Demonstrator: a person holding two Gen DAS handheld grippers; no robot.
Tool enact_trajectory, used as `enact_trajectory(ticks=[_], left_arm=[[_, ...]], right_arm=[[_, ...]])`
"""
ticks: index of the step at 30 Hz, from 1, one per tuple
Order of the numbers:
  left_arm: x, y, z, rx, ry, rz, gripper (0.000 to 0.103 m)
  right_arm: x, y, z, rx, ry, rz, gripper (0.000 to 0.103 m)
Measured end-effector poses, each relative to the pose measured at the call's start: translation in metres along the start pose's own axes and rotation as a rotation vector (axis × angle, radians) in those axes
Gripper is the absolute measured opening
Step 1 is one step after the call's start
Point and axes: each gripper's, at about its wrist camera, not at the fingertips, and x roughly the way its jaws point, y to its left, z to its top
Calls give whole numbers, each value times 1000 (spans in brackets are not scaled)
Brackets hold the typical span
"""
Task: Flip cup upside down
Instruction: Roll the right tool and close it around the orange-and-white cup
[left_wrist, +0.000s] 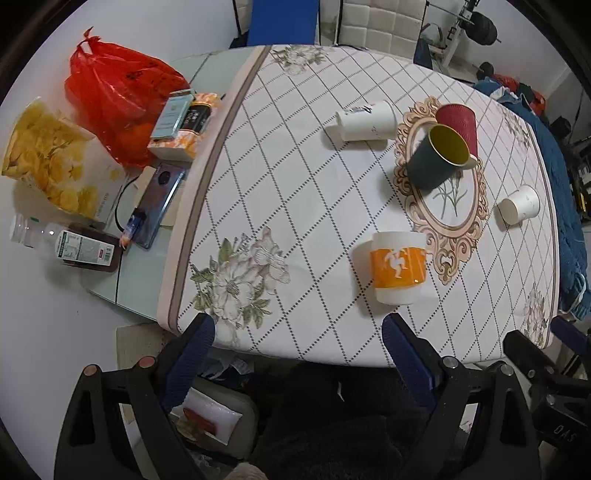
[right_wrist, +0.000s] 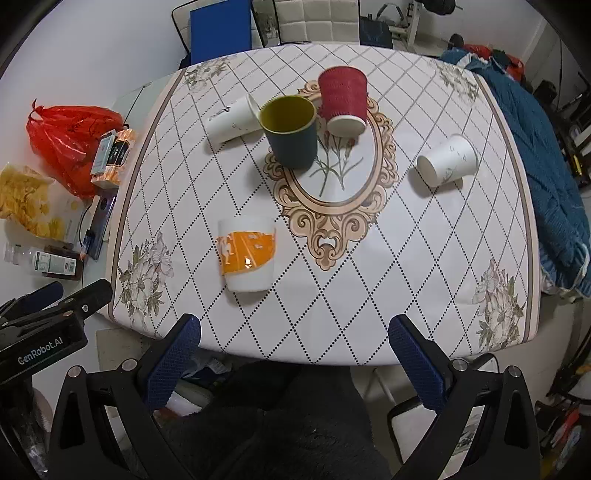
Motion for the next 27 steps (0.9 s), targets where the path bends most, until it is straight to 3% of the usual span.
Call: enact_trajectory(ticks=[3, 9, 14, 20, 25, 27], left_arm=[[6, 10, 0, -4, -14, 26, 98], [26, 30, 1, -63, -33, 41, 101], [50, 39, -1, -128, 7, 39, 101], [75, 45, -6, -213, 63, 42, 101], [94, 47, -11, -275, 107, 52, 101], [102, 49, -13, -298, 126, 56, 101]], right_arm=[[-4, 13, 2, -50, -35, -14, 103], [-6, 50, 19, -402, -100, -78, 103], [11, 90, 20, -890, -105, -255, 103], [56, 116, -21, -1613, -89, -491, 103], [94, 109, -51, -2107, -67, -577, 103], [104, 107, -61, -2249, -71, -598, 103]])
